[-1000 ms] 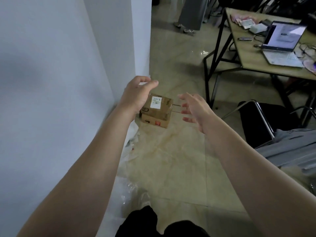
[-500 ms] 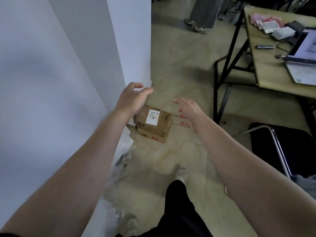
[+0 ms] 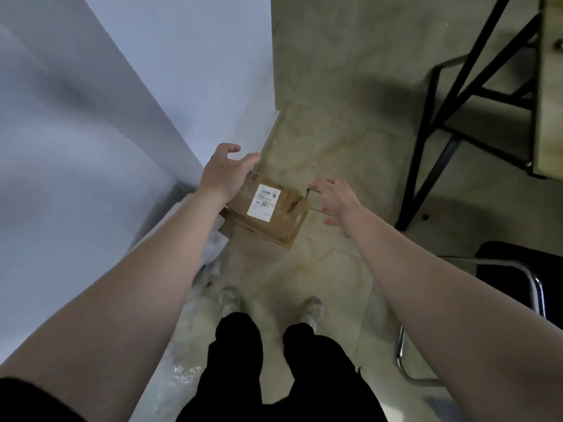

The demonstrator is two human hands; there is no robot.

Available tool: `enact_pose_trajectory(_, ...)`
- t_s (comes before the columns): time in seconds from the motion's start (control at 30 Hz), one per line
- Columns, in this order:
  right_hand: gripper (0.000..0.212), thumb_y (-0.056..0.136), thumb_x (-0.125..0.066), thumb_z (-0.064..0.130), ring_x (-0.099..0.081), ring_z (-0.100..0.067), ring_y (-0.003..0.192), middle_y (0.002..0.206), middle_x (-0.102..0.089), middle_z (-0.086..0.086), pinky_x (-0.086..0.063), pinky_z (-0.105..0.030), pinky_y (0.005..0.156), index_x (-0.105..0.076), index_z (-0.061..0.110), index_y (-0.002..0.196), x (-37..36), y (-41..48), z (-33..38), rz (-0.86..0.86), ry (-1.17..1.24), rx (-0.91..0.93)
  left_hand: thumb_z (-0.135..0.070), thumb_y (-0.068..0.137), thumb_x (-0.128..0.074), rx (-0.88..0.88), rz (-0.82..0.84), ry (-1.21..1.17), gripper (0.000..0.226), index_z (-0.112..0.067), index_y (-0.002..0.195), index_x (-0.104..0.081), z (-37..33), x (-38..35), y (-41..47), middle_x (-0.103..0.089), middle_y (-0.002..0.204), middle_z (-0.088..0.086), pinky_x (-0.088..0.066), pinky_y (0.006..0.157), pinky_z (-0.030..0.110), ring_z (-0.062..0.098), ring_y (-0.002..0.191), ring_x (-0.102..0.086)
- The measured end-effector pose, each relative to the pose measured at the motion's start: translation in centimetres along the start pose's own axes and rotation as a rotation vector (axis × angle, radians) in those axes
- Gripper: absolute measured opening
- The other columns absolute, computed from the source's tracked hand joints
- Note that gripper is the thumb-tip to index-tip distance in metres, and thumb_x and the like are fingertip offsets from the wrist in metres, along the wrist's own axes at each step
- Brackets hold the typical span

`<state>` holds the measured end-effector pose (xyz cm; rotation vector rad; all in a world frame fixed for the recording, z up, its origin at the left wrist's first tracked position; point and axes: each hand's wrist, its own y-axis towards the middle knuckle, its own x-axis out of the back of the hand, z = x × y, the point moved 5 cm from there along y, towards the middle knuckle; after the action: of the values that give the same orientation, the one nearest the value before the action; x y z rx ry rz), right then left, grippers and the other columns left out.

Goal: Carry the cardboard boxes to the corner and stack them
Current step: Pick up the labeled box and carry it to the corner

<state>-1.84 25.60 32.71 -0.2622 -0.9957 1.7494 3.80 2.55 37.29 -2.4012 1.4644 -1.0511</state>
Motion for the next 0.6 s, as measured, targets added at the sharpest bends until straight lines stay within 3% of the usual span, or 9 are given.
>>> enact_pose_trajectory(0.13,0.067,0.09,-0.068,0.05,-0.06,-0.03,0.123,0.145,-0.057,-0.002,-0.052,-0.041,0.085,-0.054,0.021,0.15,-1.3,6.7,-0.6,0.012,0.015,-0.061,-0.053,0.093,-0.067,0.061,0.005,0.046,0.065,-0.024,0.148,-0.049,2.7,-2.9,5.8,-0.055,0.13,-0.001,-0.044,0.111,0.041,0.022,0.125,-0.054)
enact_pose_trajectory(0.27,0.077,0.091,-0.069,0.052,-0.058,-0.03,0.128,0.145,-0.055,-0.003,-0.054,-0.046,0.101,-0.048,0.016,0.156,-3.4,13.2,-1.7,-0.022,0.057,-0.101,-0.063,0.087,-0.065,0.092,0.013,0.115,0.076,-0.027,0.151,-0.045,6.3,-5.9,12.5,-0.056,0.146,0.005,-0.046,0.109,0.042,0.025,0.125,-0.056)
enact_pose_trajectory(0.37,0.098,0.075,-0.072,0.057,-0.057,-0.035,0.129,0.145,-0.055,-0.009,-0.049,-0.051,0.112,-0.044,0.012,0.157,-6.1,19.3,-4.3,-0.041,0.113,-0.224,-0.071,0.082,-0.065,0.128,0.05,0.188,0.091,-0.021,0.156,-0.042,10.9,-8.9,19.0,-0.054,0.151,0.008,-0.049,0.109,0.047,0.031,0.134,-0.057)
enact_pose_trajectory(0.43,0.103,0.079,-0.076,0.054,-0.056,-0.032,0.124,0.15,-0.054,-0.011,-0.045,-0.044,0.114,-0.034,0.008,0.162,-7.2,23.4,-6.6,-0.096,0.165,-0.278,-0.07,0.083,-0.066,0.143,0.067,0.223,0.096,-0.017,0.158,-0.041,13.7,-11.0,22.8,-0.053,0.155,0.009,-0.047,0.113,0.047,0.032,0.139,-0.054)
enact_pose_trajectory(0.5,0.101,0.088,-0.077,0.049,-0.053,-0.024,0.108,0.14,-0.058,-0.01,-0.043,-0.034,0.101,-0.027,0.003,0.163,-8.5,27.6,-9.0,-0.13,0.176,-0.332,-0.07,0.082,-0.067,0.143,0.049,0.273,0.101,-0.015,0.16,-0.038,16.4,-12.5,27.1,-0.048,0.159,0.01,-0.044,0.114,0.045,0.031,0.143,-0.05)
enact_pose_trajectory(0.57,0.076,0.093,-0.072,0.05,-0.059,-0.023,0.103,0.12,-0.062,-0.007,-0.044,-0.031,0.101,-0.048,0.001,0.147,-9.9,30.8,-11.6,-0.147,0.18,-0.344,-0.075,0.08,-0.068,0.146,0.046,0.36,0.109,-0.012,0.162,-0.032,19.2,-14.2,30.0,-0.044,0.16,0.014,-0.042,0.116,0.045,0.033,0.146,-0.045)
enact_pose_trajectory(0.6,0.068,0.092,-0.069,0.052,-0.062,-0.027,0.112,0.122,-0.062,-0.006,-0.046,-0.034,0.107,-0.057,0.004,0.139,-11.2,32.7,-12.9,-0.148,0.185,-0.353,-0.078,0.08,-0.067,0.151,0.051,0.42,0.113,-0.01,0.162,-0.03,21.1,-15.1,31.8,-0.042,0.159,0.016,-0.041,0.117,0.046,0.035,0.147,-0.043)
